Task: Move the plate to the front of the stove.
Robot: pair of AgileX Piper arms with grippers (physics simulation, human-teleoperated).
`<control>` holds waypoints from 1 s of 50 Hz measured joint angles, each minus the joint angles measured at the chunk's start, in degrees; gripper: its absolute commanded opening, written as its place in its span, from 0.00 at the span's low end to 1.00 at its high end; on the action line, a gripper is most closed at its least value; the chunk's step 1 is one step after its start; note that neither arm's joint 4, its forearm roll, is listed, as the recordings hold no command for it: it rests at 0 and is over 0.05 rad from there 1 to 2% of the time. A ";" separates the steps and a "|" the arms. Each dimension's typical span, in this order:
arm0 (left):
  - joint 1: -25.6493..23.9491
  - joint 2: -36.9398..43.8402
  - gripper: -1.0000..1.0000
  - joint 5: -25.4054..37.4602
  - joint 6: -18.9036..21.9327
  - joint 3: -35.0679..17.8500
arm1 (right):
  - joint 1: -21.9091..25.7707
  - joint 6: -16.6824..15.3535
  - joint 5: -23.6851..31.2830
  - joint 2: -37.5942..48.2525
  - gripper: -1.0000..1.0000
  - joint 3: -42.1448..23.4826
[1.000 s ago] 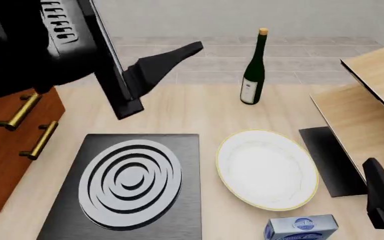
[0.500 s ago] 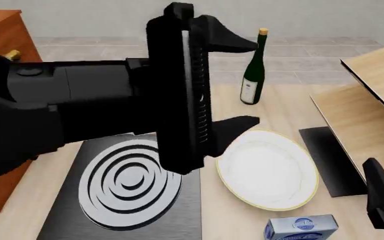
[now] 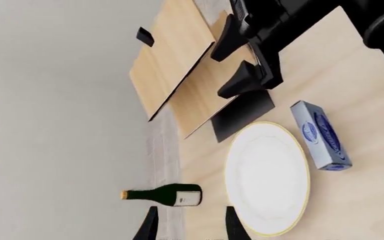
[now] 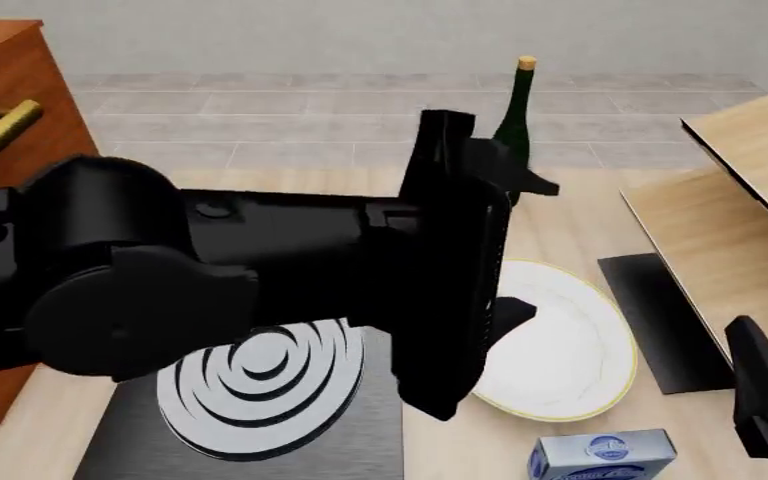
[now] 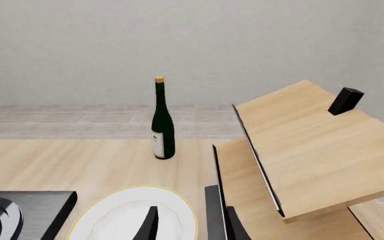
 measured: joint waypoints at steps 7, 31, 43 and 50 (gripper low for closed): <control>-0.13 1.51 1.00 -0.45 1.11 0.71 | 0.00 -0.03 0.00 0.00 1.00 0.00; -1.06 4.98 1.00 -2.19 1.92 2.84 | 0.00 -0.08 -0.01 0.00 1.00 0.00; -1.45 6.05 1.00 -3.50 1.33 3.49 | 0.00 -0.11 -0.01 -0.01 1.00 0.00; -1.19 6.68 1.00 -5.07 1.37 4.91 | 0.01 -0.12 -0.02 -0.01 1.00 0.00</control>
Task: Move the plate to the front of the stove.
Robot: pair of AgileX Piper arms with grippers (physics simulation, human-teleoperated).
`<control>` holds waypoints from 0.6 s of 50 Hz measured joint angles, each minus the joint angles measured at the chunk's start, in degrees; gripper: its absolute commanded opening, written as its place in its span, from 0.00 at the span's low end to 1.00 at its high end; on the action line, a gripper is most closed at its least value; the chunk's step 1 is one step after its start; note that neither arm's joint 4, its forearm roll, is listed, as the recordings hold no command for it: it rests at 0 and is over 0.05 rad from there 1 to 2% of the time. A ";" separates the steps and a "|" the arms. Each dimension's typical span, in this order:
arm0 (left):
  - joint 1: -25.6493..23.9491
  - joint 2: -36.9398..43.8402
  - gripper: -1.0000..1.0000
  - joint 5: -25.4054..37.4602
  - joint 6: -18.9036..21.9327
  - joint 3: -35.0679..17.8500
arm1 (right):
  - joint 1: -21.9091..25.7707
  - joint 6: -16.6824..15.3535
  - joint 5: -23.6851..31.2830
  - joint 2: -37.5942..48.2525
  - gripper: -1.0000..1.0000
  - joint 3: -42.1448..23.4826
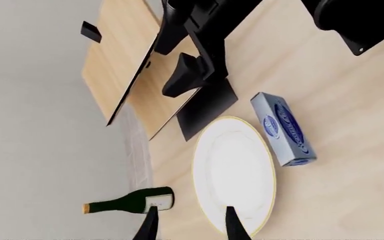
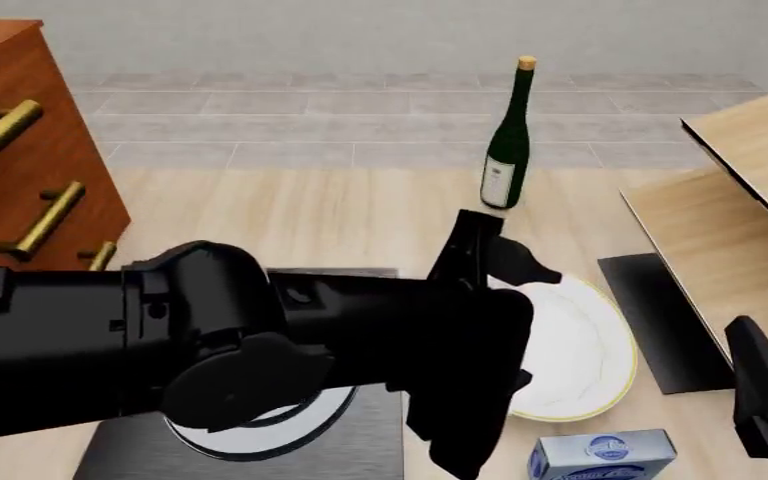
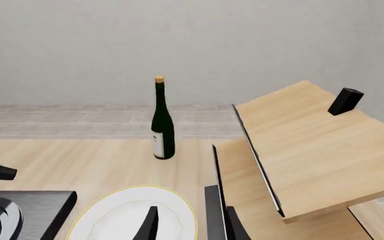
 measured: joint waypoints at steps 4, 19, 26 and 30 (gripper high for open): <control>0.15 0.36 1.00 -0.93 0.04 0.88 | 0.00 0.00 0.00 0.00 1.00 0.00; 0.09 2.22 1.00 -4.13 -0.59 3.37 | -0.01 0.00 0.01 0.00 1.00 0.00; -0.33 3.18 1.00 -5.04 -1.17 3.56 | 0.00 0.00 0.00 0.00 1.00 0.00; -0.45 3.81 1.00 -5.81 -1.44 3.86 | 0.00 -0.01 0.00 0.00 1.00 0.00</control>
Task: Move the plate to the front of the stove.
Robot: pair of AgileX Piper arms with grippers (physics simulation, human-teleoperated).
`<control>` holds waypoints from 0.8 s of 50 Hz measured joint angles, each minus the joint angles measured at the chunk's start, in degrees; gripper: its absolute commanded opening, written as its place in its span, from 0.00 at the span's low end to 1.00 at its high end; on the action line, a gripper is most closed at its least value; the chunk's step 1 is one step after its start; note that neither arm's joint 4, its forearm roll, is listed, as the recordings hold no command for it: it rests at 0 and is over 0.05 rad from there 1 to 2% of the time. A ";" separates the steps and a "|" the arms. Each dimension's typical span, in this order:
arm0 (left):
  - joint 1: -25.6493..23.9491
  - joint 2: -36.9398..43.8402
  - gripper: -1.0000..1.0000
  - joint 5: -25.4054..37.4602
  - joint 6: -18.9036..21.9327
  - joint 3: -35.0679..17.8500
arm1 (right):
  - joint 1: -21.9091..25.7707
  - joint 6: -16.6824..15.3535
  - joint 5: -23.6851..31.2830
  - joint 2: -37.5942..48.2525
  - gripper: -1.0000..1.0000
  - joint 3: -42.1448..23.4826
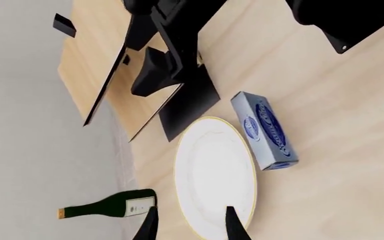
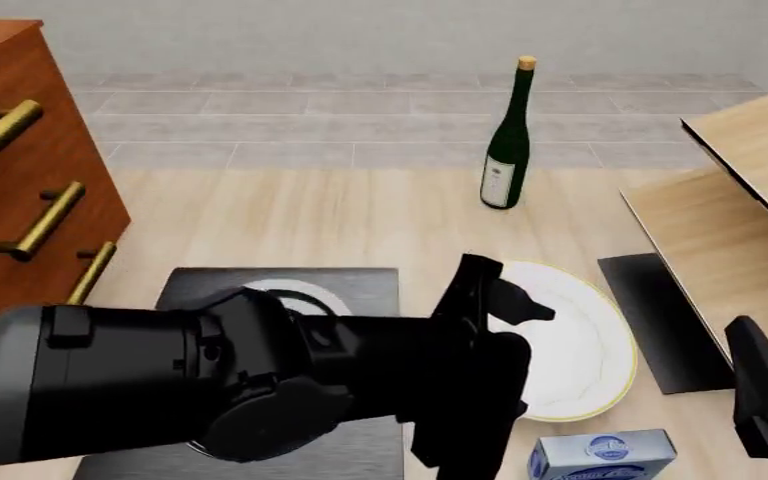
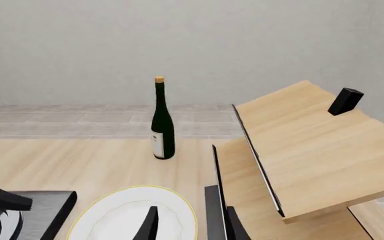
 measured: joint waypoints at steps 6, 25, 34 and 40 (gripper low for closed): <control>0.19 0.94 1.00 -1.39 -0.10 0.90 | 0.00 0.00 0.00 0.00 1.00 0.00; -0.01 3.07 1.00 -3.91 -0.78 2.27 | 0.00 0.00 0.00 0.00 1.00 0.00; 0.00 4.24 1.00 -5.33 -0.85 2.93 | 0.00 0.00 0.00 0.00 1.00 0.00; 0.06 4.95 1.00 -6.27 -0.73 3.53 | 0.00 0.00 0.00 0.00 1.00 0.00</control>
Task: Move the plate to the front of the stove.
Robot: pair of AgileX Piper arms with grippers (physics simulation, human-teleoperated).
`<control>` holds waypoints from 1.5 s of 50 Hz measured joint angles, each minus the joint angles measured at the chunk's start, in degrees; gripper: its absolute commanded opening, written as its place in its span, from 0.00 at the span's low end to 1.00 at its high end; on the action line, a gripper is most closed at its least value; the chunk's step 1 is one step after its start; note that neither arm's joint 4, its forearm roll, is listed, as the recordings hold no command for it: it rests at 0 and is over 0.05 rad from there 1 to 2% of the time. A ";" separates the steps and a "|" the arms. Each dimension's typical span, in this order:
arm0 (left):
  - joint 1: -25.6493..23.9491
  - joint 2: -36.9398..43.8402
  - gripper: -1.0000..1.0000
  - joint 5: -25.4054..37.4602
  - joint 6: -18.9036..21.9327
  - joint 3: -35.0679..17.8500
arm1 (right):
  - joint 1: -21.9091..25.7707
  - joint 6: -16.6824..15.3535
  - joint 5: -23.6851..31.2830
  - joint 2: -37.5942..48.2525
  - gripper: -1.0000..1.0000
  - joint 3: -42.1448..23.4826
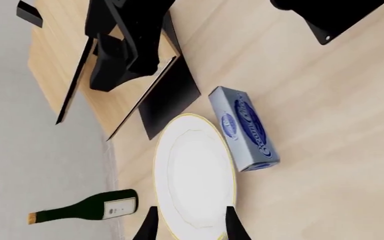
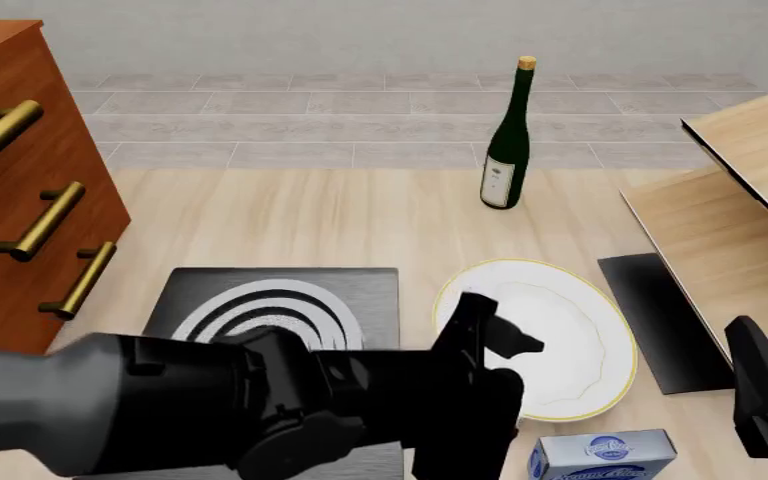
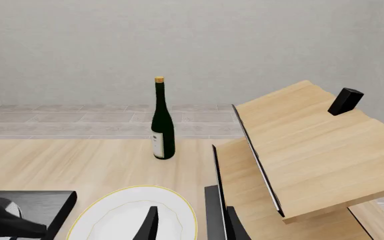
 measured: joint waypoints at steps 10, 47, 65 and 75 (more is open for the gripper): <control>-0.45 1.06 1.00 -0.85 -0.31 0.15 | 0.00 0.00 0.00 0.00 1.00 0.00; -0.51 4.87 1.00 -3.56 0.12 0.31 | -0.01 0.00 0.00 0.00 1.00 0.00; 0.02 7.24 1.00 -4.66 0.39 -0.02 | -0.03 -0.04 0.00 0.00 1.00 0.00; 0.58 8.32 1.00 -5.53 0.72 0.21 | -0.06 -0.07 0.00 0.00 1.00 0.00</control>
